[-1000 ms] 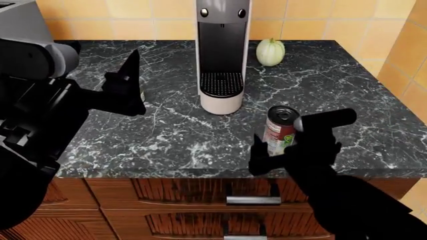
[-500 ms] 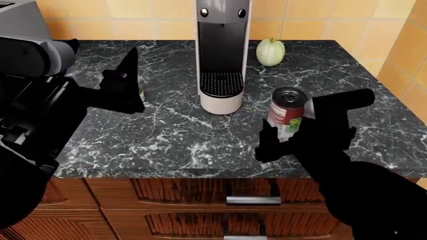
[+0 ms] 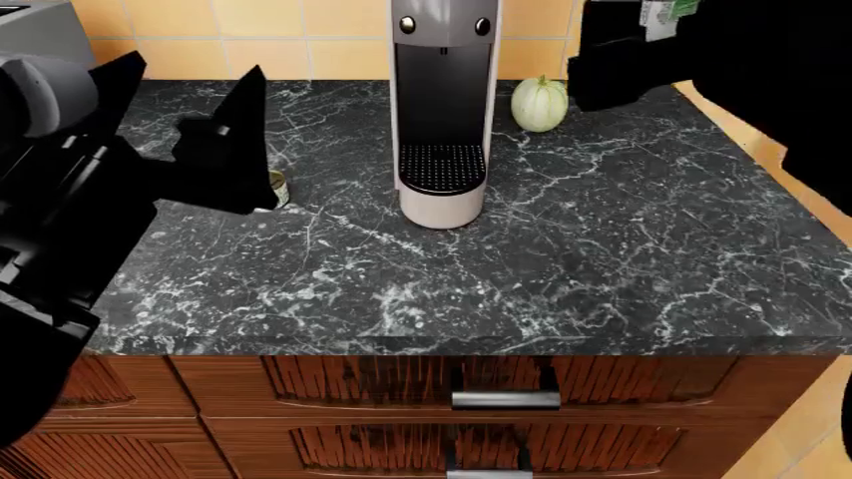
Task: Pick the cans from the counter and place them in their designated side in the cabinet.
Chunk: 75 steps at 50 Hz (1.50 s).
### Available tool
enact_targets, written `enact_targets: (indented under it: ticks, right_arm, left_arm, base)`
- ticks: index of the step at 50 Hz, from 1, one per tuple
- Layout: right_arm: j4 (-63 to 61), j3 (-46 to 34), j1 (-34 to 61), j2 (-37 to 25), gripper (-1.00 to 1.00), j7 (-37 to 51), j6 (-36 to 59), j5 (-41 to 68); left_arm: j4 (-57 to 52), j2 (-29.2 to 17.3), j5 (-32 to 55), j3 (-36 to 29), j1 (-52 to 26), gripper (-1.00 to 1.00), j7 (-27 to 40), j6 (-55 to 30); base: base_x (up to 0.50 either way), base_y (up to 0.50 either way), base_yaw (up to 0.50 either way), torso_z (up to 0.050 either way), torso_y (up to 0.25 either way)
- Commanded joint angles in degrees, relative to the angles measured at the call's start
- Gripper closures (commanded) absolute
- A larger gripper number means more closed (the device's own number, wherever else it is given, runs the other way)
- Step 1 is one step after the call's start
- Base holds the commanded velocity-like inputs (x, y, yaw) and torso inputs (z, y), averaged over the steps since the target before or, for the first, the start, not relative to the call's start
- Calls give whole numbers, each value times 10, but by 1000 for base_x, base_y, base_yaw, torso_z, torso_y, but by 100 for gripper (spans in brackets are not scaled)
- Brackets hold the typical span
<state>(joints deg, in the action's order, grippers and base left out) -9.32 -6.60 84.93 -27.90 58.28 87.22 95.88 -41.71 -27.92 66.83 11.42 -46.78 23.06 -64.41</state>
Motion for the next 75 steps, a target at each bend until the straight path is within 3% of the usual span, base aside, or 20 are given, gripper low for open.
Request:
enact_targets:
  ticks: [1, 3, 8, 10, 12, 15, 19, 20, 23, 41, 44, 48, 54, 64, 75]
  right_arm:
    - [226, -104, 292, -24, 100, 22, 21, 99]
    - [265, -134, 347, -25, 100, -66, 20, 29]
    - [415, -296, 500, 1, 100, -408, -31, -223]
    - [442, -190, 501, 82, 100, -580, 12, -395]
    - [498, -90, 501, 178, 100, -752, -18, -567]
    - [547, 24, 501, 236, 100, -1010, -83, -825]
    - [568, 43, 501, 242, 100, -947, -118, -1168]
    - [574, 46, 501, 244, 100, -916, -126, -1177]
    - [582, 49, 501, 243, 100, -845, -142, -1123]
    - [582, 49, 501, 243, 100, -845, -142, -1123]
    - [582, 49, 501, 243, 100, -845, -142, -1123]
    - [582, 49, 501, 243, 100, -845, -142, -1123]
    - [582, 49, 501, 243, 100, -845, -142, -1123]
    - [582, 49, 501, 243, 100, -845, -142, -1123]
    - [582, 49, 501, 243, 100, -845, -142, -1123]
  left_arm:
    - [-1, -7, 41, 10, -27, -100, 13, -5]
    - [-2, -9, 48, 11, -32, -100, 17, -7]
    - [-2, -6, 47, 6, -37, -100, 16, -4]
    - [0, -5, 47, 3, -43, -100, 16, -3]
    - [2, -5, 48, 1, -52, -100, 17, -2]
    - [4, -4, 51, -1, -62, -100, 18, -2]
    - [9, -4, 55, -8, -81, -100, 17, -3]
    - [9, -4, 56, -9, -85, -100, 16, -3]
    - [10, -7, 60, -9, -92, -100, 17, -4]
    - [5, -16, 67, -9, -101, -100, 17, 3]
    - [9, -18, 114, 4, -112, -100, 38, -3]
    - [37, -25, 256, 25, -151, -100, 112, 4]
    - [79, -49, 399, -5, -230, -100, 214, 32]
    - [158, -68, 509, -60, -304, -100, 310, 74]
    - [191, -67, 554, -87, -339, -100, 334, 93]
  base:
    - [0, 0, 0, 0, 0]
    - [0, 0, 0, 0, 0]
    - [0, 0, 0, 0, 0]
    - [0, 0, 0, 0, 0]
    - [0, 0, 0, 0, 0]
    - [0, 0, 0, 0, 0]
    - [0, 0, 0, 0, 0]
    - [0, 0, 0, 0, 0]
    - [0, 0, 0, 0, 0]
    - [0, 0, 0, 0, 1]
    - [0, 0, 0, 0, 0]
    - [0, 0, 0, 0, 0]
    - [0, 0, 0, 0, 2]
    - [0, 0, 0, 0, 0]
    - [0, 0, 0, 0, 1]
